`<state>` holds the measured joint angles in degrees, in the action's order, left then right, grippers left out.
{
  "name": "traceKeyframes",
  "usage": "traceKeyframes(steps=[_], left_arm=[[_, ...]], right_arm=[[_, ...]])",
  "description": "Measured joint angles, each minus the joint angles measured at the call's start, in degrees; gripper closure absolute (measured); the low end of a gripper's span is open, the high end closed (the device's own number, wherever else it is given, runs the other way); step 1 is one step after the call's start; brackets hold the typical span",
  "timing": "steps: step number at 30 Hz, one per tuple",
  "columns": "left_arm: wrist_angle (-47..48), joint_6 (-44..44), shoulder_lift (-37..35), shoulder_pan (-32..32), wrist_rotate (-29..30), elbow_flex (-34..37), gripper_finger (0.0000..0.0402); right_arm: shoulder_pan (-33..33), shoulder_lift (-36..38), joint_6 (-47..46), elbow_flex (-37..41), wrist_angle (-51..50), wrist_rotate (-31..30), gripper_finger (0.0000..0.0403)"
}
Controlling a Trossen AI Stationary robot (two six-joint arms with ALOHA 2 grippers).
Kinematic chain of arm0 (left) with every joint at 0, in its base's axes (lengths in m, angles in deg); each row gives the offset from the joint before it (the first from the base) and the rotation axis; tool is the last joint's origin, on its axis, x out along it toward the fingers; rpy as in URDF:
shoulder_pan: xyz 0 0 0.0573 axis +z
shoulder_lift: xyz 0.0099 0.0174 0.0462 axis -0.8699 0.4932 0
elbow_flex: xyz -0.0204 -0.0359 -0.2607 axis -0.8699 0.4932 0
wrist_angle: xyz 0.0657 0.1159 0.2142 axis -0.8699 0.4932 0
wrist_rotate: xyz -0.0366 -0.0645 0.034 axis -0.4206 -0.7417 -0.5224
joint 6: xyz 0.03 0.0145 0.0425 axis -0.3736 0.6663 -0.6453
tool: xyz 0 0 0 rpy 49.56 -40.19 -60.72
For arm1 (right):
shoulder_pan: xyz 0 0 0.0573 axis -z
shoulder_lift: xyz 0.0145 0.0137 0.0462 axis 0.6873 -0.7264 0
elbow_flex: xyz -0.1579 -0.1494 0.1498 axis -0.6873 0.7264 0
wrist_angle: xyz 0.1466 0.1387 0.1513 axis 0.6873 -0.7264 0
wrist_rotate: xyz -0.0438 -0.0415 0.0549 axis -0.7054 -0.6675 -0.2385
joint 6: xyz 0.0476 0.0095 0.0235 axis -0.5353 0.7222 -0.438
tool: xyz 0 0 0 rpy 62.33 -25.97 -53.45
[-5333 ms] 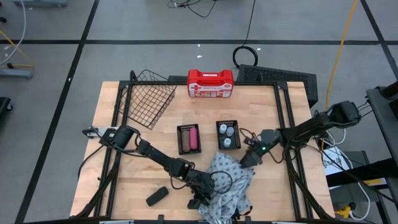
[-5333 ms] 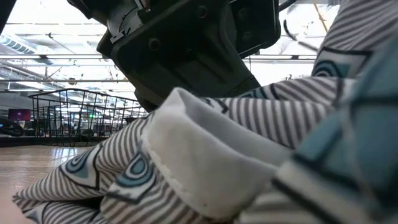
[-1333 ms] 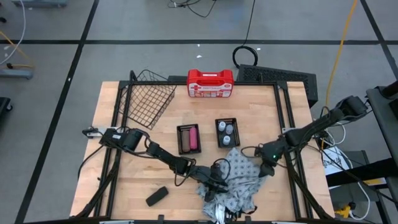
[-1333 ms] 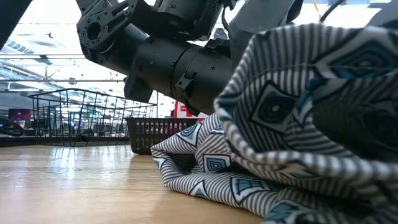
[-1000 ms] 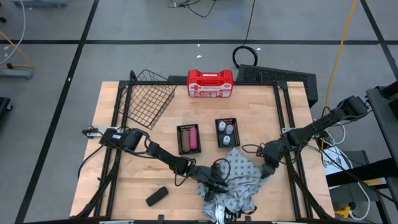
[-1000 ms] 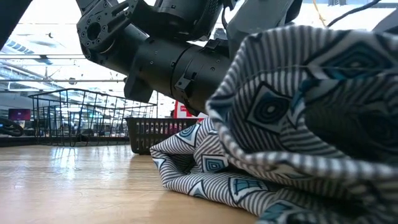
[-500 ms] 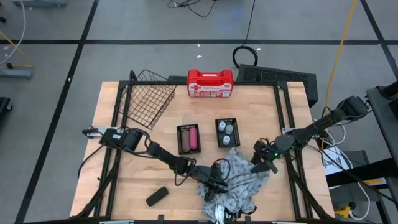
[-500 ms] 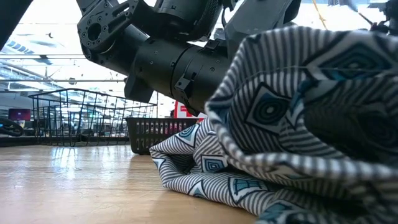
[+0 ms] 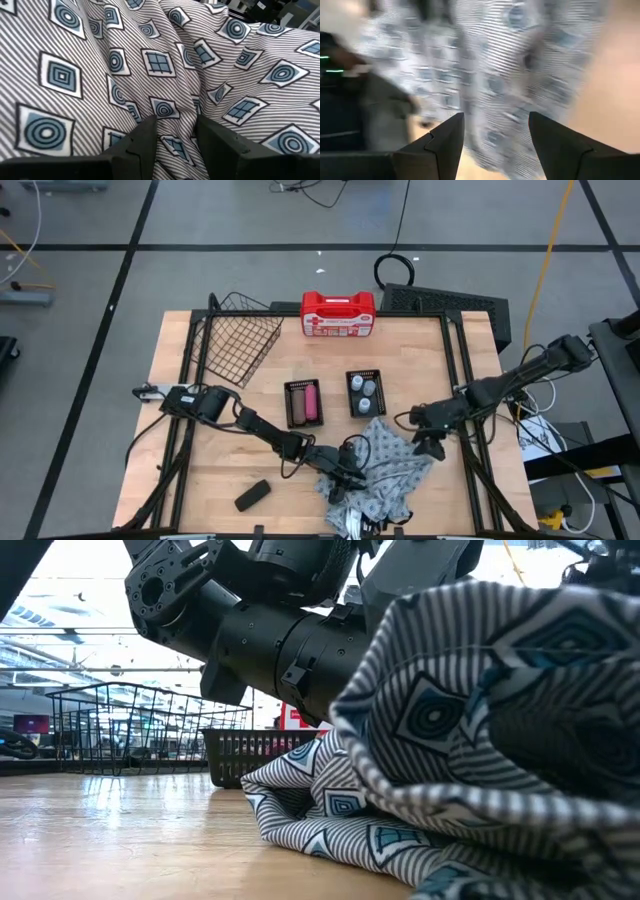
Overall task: Pick & Place Medicine items
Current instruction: Put the blue patient gown into the wire basket
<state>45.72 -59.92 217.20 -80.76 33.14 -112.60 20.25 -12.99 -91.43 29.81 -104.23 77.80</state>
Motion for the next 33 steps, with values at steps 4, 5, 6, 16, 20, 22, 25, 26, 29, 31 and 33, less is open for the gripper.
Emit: traceKeyframes(steps=[4, 5, 6, 16, 20, 22, 25, 26, 29, 31, 33], left_arm=[[0.0, 0.01, 0.0, 0.0, 0.02, 0.0, 0.0257], [-0.01, 0.01, 0.0, 0.0, 0.04, 0.0, 0.0257], [0.0, 0.02, 0.0, 0.0, 0.04, 0.0, 0.0257], [-0.02, -0.44, 0.0, 0.0, 0.16, 0.0, 0.0257], [0.02, -0.51, 0.02, 0.02, 0.2, 0.0, 0.0257], [0.0, -0.53, 0.02, 0.02, 0.22, 0.0, 0.0257], [0.0, -0.55, 0.02, 0.04, 0.22, 0.0, 0.0257], [0.0, -0.58, 0.02, 0.07, 0.22, 0.0, 0.0257], [0.0, -0.57, 0.02, 0.16, 0.2, 0.0, 0.0257], [0.0, -0.51, 0.02, 0.22, 0.18, 0.0, 0.0257], [0.0, -0.46, 0.02, 0.28, 0.16, 0.0, 0.0257]], right_arm=[[-1.34, -0.36, -0.59, -1.07, -12.37, -8.26, 0.0188], [-1.76, -0.43, -1.15, -0.33, -12.41, -9.96, 0.0188], [-2.13, -0.46, -1.9, 0.6, -11.56, -10.95, 0.0188], [-2.8, -1.49, -12.01, 17.62, 14.47, -6.22, 0.0188], [-2.83, -1.59, -15.52, 22.4, 21.49, -4.26, 0.0188], [-3.16, -1.62, -16.85, 23.86, 23.77, -3.65, 0.0188], [-4.31, -1.68, -17.06, 24.42, 26.53, -3.36, 0.0188], [-4.66, -1.68, -16.93, 24.42, 27.56, -3.17, 0.0188], [-5.61, -1.73, -16.2, 24.42, 30.48, -2.54, 0.0188], [-5.94, -1.75, -15.03, 24.44, 32.7, -1.6, 0.0188], [-5.93, -1.75, -13.96, 24.47, 35.65, -1.13, 0.0188]])
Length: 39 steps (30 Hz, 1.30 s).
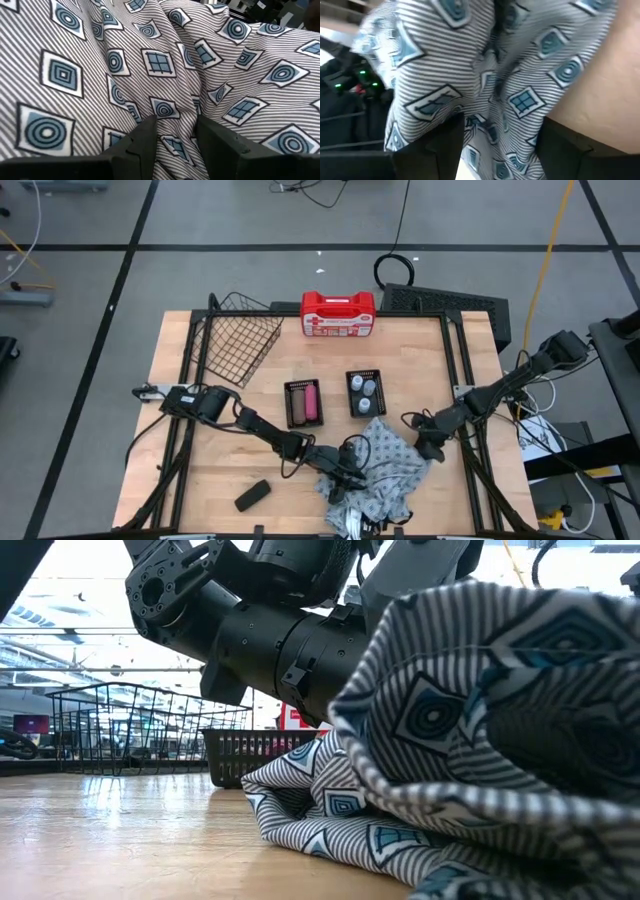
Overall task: Pick & Place Medicine items
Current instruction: Put the blue patient gown into the wire basket
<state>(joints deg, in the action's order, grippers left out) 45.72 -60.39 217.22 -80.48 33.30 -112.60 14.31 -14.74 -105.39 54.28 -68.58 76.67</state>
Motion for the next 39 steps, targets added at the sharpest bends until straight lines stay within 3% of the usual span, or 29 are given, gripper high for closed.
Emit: traceKeyframes(steps=[8, 13, 17, 21, 25, 31, 39], left_arm=[[-0.04, 0.46, 0.0, 0.04, 0.01, 0.0, 0.0257], [-0.04, 0.48, 0.0, 0.04, -0.01, 0.0, 0.0257], [-0.04, 0.32, 0.0, 0.04, 0.01, 0.0, 0.0257], [-0.04, 0.16, 0.0, 0.04, 0.01, 0.0, 0.0257], [-0.04, -0.17, 0.0, 0.04, 0.01, 0.0, 0.0257], [-0.04, -0.22, 0.0, 0.06, 0.01, 0.0, 0.0257], [-0.04, -0.22, 0.0, 0.09, -0.03, 0.0, 0.0257]], right_arm=[[0.04, -0.16, 2.8, 0.0, 8.61, 1.13, 0.0188], [0.1, -0.13, 1.68, 0.0, 9.5, 6.15, 0.0188], [0.11, -0.11, 0.34, 0.0, 10.56, 6.58, 0.0188], [0.11, -0.09, -0.17, 0.02, 16.85, 9.3, 0.0188], [0.11, -0.04, -1.3, 0.02, 22.11, 9.38, 0.0188], [0.11, -0.04, -1.52, 0.04, 20.02, 8.85, 0.0184], [0.11, -0.02, -0.76, 0.04, 20.88, 6.06, 0.0135]])
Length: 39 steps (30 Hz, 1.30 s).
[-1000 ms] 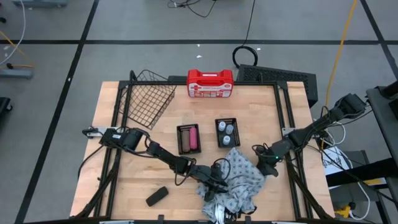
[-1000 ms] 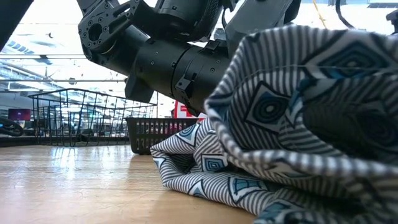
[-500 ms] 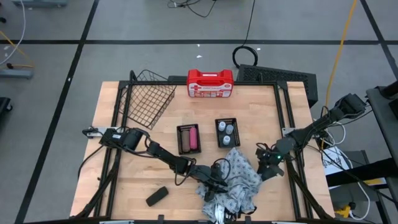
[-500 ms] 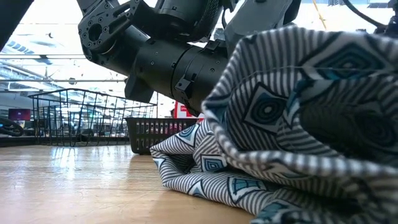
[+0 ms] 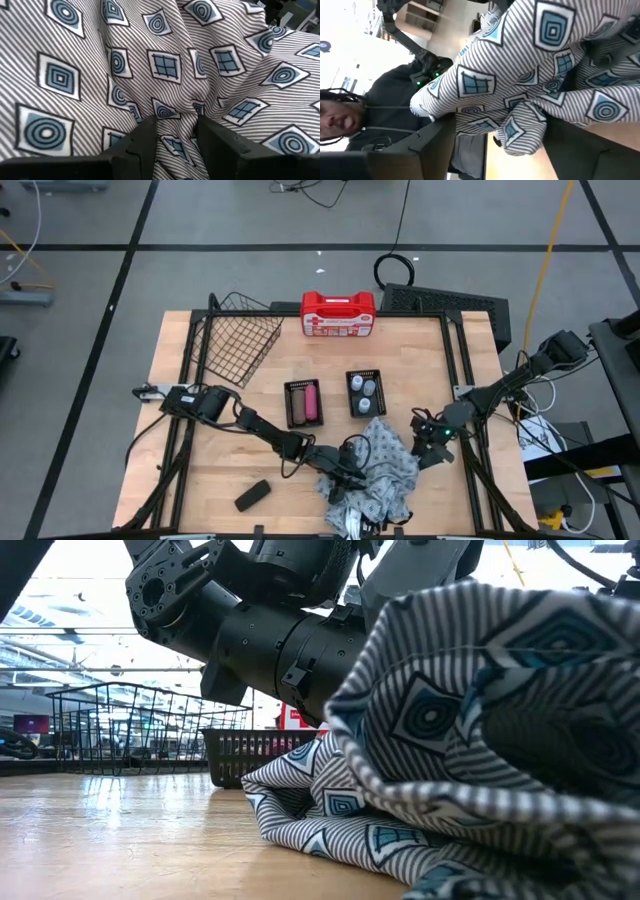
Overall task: Pick & Place Medicine items
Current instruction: Put the blue patient gown into the wire basket
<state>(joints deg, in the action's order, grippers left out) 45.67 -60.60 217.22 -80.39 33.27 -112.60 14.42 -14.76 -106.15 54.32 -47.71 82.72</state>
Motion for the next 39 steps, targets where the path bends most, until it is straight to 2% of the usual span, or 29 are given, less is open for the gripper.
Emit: traceKeyframes(steps=[6, 13, 16, 23, 29, 35, 39], left_arm=[[0.0, 0.0, 0.0, 0.0, -0.01, 0.0, 0.0257], [0.0, 0.0, 0.0, 0.0, -0.02, 0.0, 0.0257], [0.0, 0.01, 0.0, 0.0, -0.02, 0.0, 0.0257], [0.0, 0.07, 0.0, 0.0, -0.02, 0.0, 0.0257], [0.0, 0.11, 0.0, 0.0, -0.02, 0.0, 0.0256], [0.0, 0.15, 0.0, 0.0, -0.02, 0.0, 0.0257], [-0.01, 0.14, 0.0, 0.0, -0.02, 0.0, 0.0257]], right_arm=[[0.01, 0.0, -1.71, 0.0, 2.65, 1.57, 0.0096], [0.0, 0.02, -1.79, 0.0, 7.22, 1.53, 0.0093], [0.19, 0.04, -2.4, 0.0, 3.79, -0.33, 0.0096], [3.34, 0.0, -3.88, 0.02, -11.05, -7.6, 0.0092], [8.25, 0.03, 0.05, 0.02, -13.59, -7.72, 0.0094], [12.41, -0.17, 4.36, 0.02, -20.59, -7.52, 0.0094], [12.61, -1.68, 4.09, 0.02, -17.41, -7.02, 0.0094]])
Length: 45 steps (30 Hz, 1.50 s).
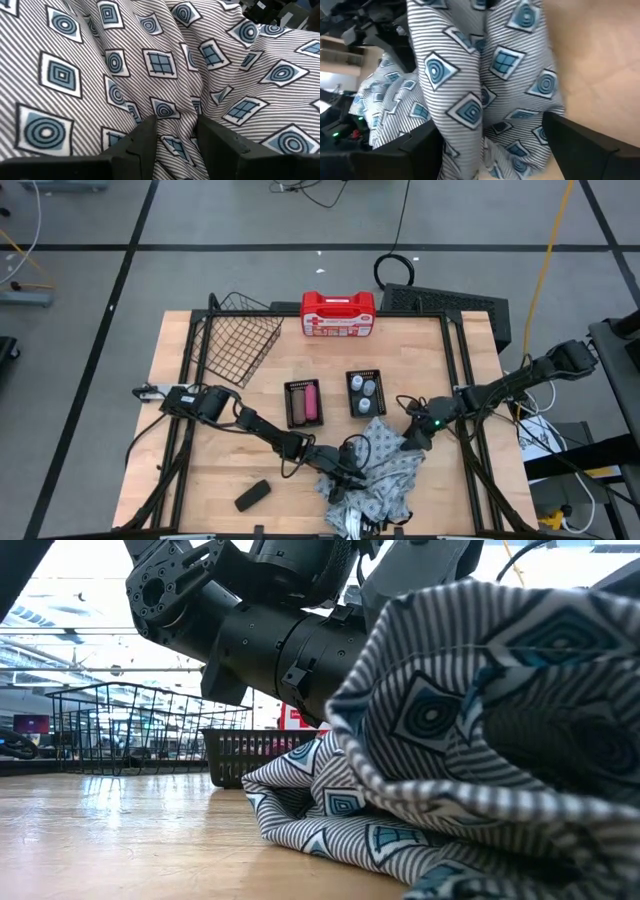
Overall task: Pick & Place Medicine items
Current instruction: Put the blue patient gown into the wire basket
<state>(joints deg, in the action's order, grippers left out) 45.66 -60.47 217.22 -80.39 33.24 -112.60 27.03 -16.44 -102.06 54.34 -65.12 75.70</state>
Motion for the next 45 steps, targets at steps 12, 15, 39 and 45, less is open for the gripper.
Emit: traceKeyframes(steps=[12, 15, 39, 45], left_arm=[[-0.23, -0.09, 0.0, 0.17, -0.26, 0.02, 0.0257], [-0.23, -0.07, 0.0, 0.17, -0.28, 0.02, 0.0257], [-0.32, -0.12, -2.61, 0.22, -0.72, 0.22, 0.0257], [11.06, -4.8, -11.72, 0.13, 1.77, 0.35, 0.0256]], right_arm=[[-3.24, -17.06, 1.96, -3.25, 17.71, 2.75, 0.0099], [-3.23, -21.06, 2.63, -4.97, 20.79, 5.08, 0.0099], [-3.59, -30.05, 6.5, -8.08, 34.87, 12.24, 0.0389], [-5.74, -26.21, 8.63, -8.24, 40.63, 13.25, 0.0396]])
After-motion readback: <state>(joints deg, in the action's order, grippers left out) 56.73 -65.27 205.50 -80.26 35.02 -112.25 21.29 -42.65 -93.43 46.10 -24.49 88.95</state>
